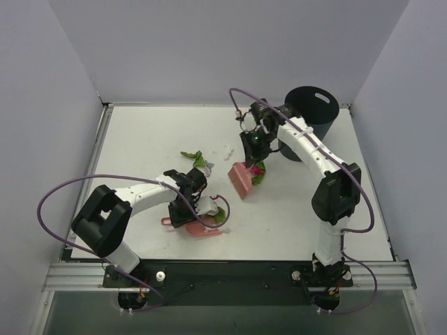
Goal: Sweep away the paper scraps from the table
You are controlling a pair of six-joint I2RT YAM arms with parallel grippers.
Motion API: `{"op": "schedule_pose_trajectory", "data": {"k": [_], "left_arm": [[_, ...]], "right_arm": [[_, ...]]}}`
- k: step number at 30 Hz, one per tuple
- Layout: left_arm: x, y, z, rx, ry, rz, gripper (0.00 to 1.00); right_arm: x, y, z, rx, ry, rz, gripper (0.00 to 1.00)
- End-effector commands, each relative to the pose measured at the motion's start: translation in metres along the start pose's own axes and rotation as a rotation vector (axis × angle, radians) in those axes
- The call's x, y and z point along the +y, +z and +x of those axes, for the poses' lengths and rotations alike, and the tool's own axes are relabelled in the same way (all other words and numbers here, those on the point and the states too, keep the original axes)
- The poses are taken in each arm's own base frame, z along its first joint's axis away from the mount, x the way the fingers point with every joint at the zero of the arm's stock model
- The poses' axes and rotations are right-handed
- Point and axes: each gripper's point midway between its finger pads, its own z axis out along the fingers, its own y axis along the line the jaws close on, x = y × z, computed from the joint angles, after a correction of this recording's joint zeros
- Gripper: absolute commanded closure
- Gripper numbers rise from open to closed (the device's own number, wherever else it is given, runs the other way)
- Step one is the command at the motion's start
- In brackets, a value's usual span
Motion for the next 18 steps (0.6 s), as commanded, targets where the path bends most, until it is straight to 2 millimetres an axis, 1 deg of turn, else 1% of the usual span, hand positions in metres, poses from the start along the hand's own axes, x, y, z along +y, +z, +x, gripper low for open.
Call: {"op": "schedule_pose_trajectory", "data": {"k": [1, 3, 4, 5, 6, 7, 8, 9, 10, 11, 13, 14, 15, 17, 18], "left_arm": [[-0.007, -0.003, -0.007, -0.055, 0.039, 0.034, 1.0], [-0.003, -0.002, -0.004, -0.04, 0.048, 0.013, 1.0], [-0.002, -0.001, -0.003, -0.029, 0.047, 0.011, 1.0], [-0.002, 0.0, -0.001, -0.022, 0.043, 0.011, 1.0], [-0.002, -0.001, -0.002, -0.02, 0.041, 0.012, 1.0], [-0.002, -0.001, -0.002, -0.017, 0.041, 0.012, 1.0], [-0.002, 0.0, -0.002, -0.015, 0.032, 0.008, 1.0], [-0.001, 0.0, -0.002, -0.017, 0.027, 0.005, 1.0], [0.0, 0.0, -0.002, -0.017, 0.023, -0.003, 1.0], [0.001, 0.0, -0.003, -0.018, 0.017, -0.009, 1.0], [0.001, 0.003, -0.002, -0.001, 0.015, -0.014, 1.0], [0.001, 0.003, -0.005, -0.004, 0.0, -0.016, 1.0], [0.004, 0.003, -0.004, 0.017, -0.007, -0.037, 1.0], [0.001, 0.004, -0.002, 0.058, -0.031, -0.022, 1.0], [0.004, 0.002, -0.006, 0.055, -0.046, -0.024, 1.0]], "right_arm": [[-0.018, -0.064, 0.007, -0.093, -0.266, -0.014, 1.0], [-0.023, -0.066, 0.024, -0.06, -0.296, 0.004, 1.0], [-0.025, -0.071, 0.034, -0.042, -0.296, 0.019, 1.0], [-0.027, -0.065, 0.057, 0.037, -0.28, 0.031, 1.0], [-0.026, -0.07, 0.068, 0.041, -0.267, 0.046, 1.0], [-0.02, -0.07, 0.079, 0.053, -0.226, 0.012, 1.0], [-0.018, -0.064, 0.097, 0.097, -0.2, 0.002, 1.0], [-0.017, -0.065, 0.104, 0.098, -0.183, 0.0, 1.0], [-0.013, -0.067, 0.111, 0.094, -0.122, 0.001, 1.0], [-0.013, -0.061, 0.118, 0.109, -0.094, -0.006, 1.0], [-0.01, -0.055, 0.121, 0.112, -0.025, -0.012, 1.0], [-0.01, -0.051, 0.117, 0.101, 0.004, -0.005, 1.0], [-0.009, -0.046, 0.114, 0.108, 0.03, -0.004, 1.0], [-0.004, -0.041, 0.107, 0.1, 0.116, 0.001, 1.0], [-0.004, -0.035, 0.104, 0.111, 0.141, 0.012, 1.0]]}}
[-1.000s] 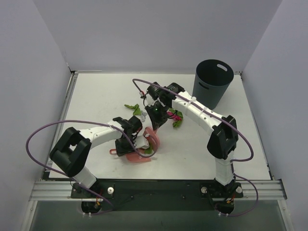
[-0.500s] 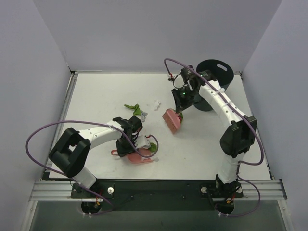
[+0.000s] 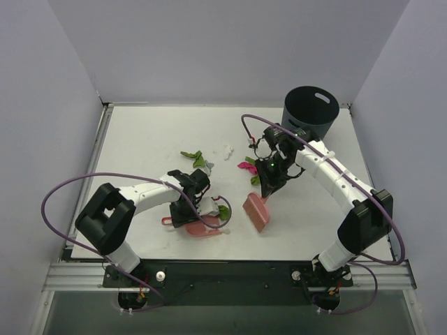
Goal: Sweep away the paper scraps from the table
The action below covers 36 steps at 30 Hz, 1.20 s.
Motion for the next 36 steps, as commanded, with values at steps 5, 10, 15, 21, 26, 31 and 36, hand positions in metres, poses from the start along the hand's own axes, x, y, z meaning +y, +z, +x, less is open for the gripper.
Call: {"op": "schedule_pose_trajectory", "data": {"k": [5, 10, 15, 21, 26, 31, 36], "left_arm": [[-0.002, 0.001, -0.012, 0.044, -0.112, 0.032, 1.0], [-0.008, -0.005, -0.022, 0.018, -0.169, 0.076, 1.0], [-0.014, -0.005, -0.023, 0.006, -0.195, 0.099, 1.0], [-0.017, -0.003, -0.03, -0.057, -0.183, 0.103, 1.0], [-0.003, -0.006, -0.045, -0.164, -0.138, 0.038, 1.0], [-0.001, -0.012, -0.055, -0.217, -0.124, 0.028, 1.0], [0.007, -0.016, -0.067, -0.21, -0.139, -0.007, 1.0]], "right_arm": [[0.029, 0.034, -0.01, 0.076, 0.233, 0.012, 1.0], [0.057, 0.053, -0.018, 0.13, 0.284, -0.054, 1.0], [0.079, 0.05, -0.044, 0.082, 0.265, -0.113, 1.0], [0.081, 0.017, -0.037, 0.004, 0.196, -0.128, 1.0], [0.054, 0.011, -0.01, -0.005, 0.094, -0.056, 1.0], [-0.009, -0.026, -0.011, -0.077, -0.103, 0.168, 1.0], [-0.064, -0.066, -0.039, -0.106, -0.326, 0.36, 1.0]]}}
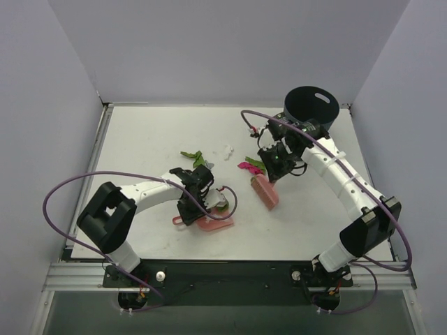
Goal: Sweep away the paper scraps from the table
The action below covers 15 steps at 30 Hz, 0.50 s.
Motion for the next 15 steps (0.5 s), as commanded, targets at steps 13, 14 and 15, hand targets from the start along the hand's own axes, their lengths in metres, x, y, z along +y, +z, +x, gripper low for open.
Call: {"op": "schedule_pose_trajectory", "data": {"k": [13, 14, 15], "left_arm": [[0.04, -0.003, -0.085, -0.015, -0.08, -0.112, 1.0], [0.041, 0.0, -0.086, -0.007, -0.083, -0.114, 1.0], [0.044, -0.002, -0.092, -0.019, -0.089, -0.12, 1.0]], "right_arm": [[-0.133, -0.008, -0.13, -0.101, -0.46, 0.511, 1.0], [-0.136, 0.006, -0.136, -0.077, -0.475, 0.503, 1.0], [-0.138, 0.004, -0.147, -0.098, -0.473, 0.513, 1.0]]}}
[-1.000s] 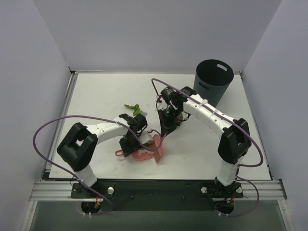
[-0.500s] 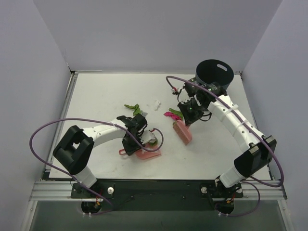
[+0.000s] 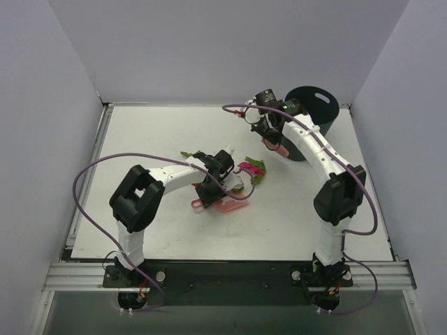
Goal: Sweep away the paper scraps from the table
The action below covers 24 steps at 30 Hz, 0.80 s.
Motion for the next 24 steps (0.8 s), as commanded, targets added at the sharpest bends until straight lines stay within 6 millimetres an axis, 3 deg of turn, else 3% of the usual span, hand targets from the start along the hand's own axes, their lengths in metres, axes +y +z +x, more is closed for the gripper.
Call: {"op": "schedule_pose_trajectory", "data": {"k": [1, 2, 5, 9, 18, 24], "left_arm": [[0.008, -0.004, -0.015, 0.01, -0.04, -0.029, 1.0], [0.009, 0.001, -0.015, 0.027, -0.043, -0.028, 1.0], [0.013, 0.004, -0.02, 0.051, -0.055, -0.032, 1.0], [0.016, 0.007, -0.024, 0.071, -0.056, -0.034, 1.0], [0.018, 0.009, -0.035, 0.077, -0.038, -0.018, 1.0], [0.014, 0.011, -0.039, 0.065, -0.031, 0.001, 1.0]], "right_arm": [[-0.031, 0.018, -0.027, -0.01, -0.06, 0.089, 1.0], [-0.03, 0.031, -0.028, 0.006, -0.067, 0.073, 1.0], [-0.024, 0.045, -0.035, -0.001, -0.081, 0.038, 1.0], [-0.001, 0.049, -0.029, 0.015, -0.072, -0.06, 1.0], [0.073, 0.018, -0.022, 0.054, 0.084, -0.345, 1.0], [0.106, 0.002, -0.031, 0.047, 0.158, -0.435, 1.0]]}}
